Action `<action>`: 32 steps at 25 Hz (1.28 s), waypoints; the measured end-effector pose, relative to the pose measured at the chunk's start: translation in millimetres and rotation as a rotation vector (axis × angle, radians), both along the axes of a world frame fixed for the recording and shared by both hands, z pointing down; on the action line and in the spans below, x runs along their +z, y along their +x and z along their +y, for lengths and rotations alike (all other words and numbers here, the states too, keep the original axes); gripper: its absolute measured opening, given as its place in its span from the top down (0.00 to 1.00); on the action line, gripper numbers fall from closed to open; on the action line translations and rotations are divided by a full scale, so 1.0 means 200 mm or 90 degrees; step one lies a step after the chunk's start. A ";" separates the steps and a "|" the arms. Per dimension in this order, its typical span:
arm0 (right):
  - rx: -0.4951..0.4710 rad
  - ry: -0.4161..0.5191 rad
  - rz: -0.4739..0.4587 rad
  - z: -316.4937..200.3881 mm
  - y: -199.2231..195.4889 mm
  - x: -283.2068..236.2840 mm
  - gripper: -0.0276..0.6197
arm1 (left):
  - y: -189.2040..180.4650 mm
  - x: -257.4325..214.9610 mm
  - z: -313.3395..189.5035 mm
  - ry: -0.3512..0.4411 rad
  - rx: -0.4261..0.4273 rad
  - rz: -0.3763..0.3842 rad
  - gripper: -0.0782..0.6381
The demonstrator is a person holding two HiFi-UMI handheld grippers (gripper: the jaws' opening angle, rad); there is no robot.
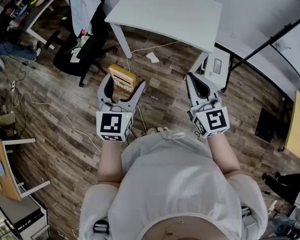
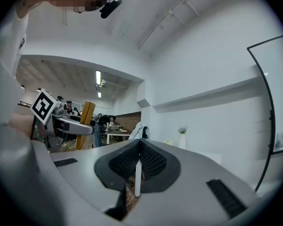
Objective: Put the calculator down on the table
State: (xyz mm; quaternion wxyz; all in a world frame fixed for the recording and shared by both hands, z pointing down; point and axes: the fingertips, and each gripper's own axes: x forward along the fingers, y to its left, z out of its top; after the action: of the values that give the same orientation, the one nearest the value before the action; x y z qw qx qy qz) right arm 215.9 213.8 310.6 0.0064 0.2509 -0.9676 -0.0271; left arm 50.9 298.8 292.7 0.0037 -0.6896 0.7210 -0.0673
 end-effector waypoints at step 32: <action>0.023 -0.029 0.021 -0.13 -0.58 0.14 0.95 | -0.61 0.18 -0.03 -0.025 -0.032 0.041 0.33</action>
State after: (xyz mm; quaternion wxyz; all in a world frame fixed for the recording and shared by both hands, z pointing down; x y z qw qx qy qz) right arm 99.1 186.9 338.7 0.0286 0.2680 -0.9629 -0.0094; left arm -70.3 293.3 328.8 -0.0345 -0.6728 0.7367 -0.0591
